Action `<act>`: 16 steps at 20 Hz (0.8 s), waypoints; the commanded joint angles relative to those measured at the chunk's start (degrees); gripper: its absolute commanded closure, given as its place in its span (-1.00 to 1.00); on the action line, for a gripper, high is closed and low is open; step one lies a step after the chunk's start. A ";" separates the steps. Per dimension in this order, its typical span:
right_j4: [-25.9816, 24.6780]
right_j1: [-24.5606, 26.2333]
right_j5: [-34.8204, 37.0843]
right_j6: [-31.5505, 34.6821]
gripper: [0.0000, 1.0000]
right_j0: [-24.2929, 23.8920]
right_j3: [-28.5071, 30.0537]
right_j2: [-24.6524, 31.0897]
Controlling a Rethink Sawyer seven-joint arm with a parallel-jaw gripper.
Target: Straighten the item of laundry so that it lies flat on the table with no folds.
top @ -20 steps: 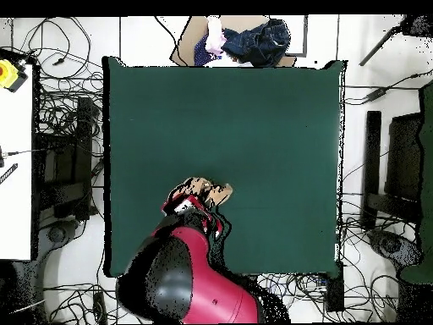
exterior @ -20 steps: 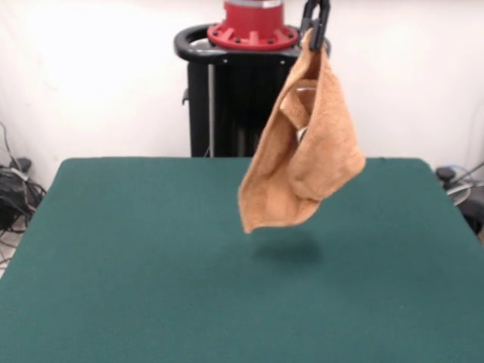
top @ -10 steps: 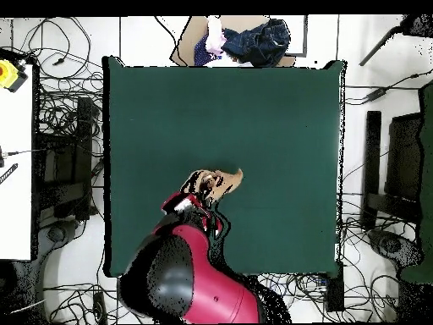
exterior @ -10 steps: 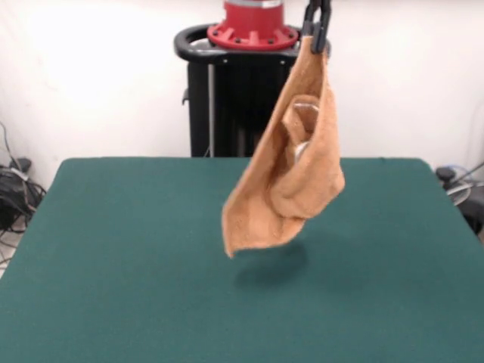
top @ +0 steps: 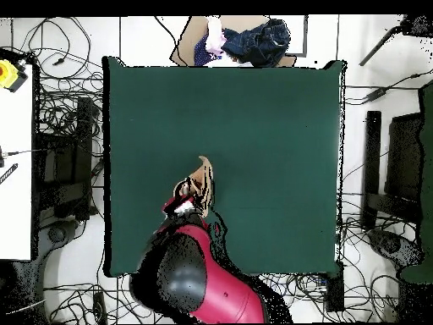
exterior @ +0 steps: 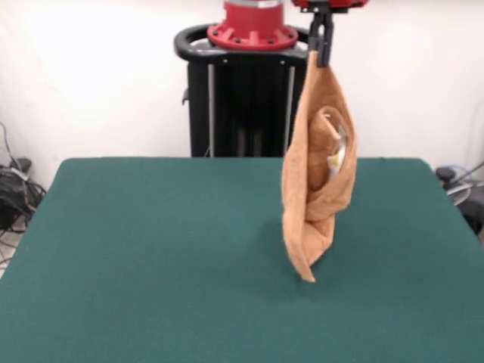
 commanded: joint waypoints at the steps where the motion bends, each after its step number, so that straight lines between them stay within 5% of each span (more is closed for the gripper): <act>1: -2.37 -1.15 1.20 2.63 1.00 -3.79 5.07 5.45; 6: -6.66 -0.64 -1.44 2.69 1.00 -3.96 3.46 4.81; 8: -10.58 -2.49 -7.39 -2.25 1.00 -10.20 4.42 11.48; 9: -12.36 -4.11 -10.79 -4.02 1.00 -16.52 6.48 19.38; 12: -13.34 -5.52 -12.67 0.44 1.00 -23.62 9.30 29.73; 13: -11.58 -6.33 -11.31 2.17 1.00 -23.54 10.06 30.24; 16: -11.82 -5.64 3.18 9.71 1.00 -10.86 2.97 13.75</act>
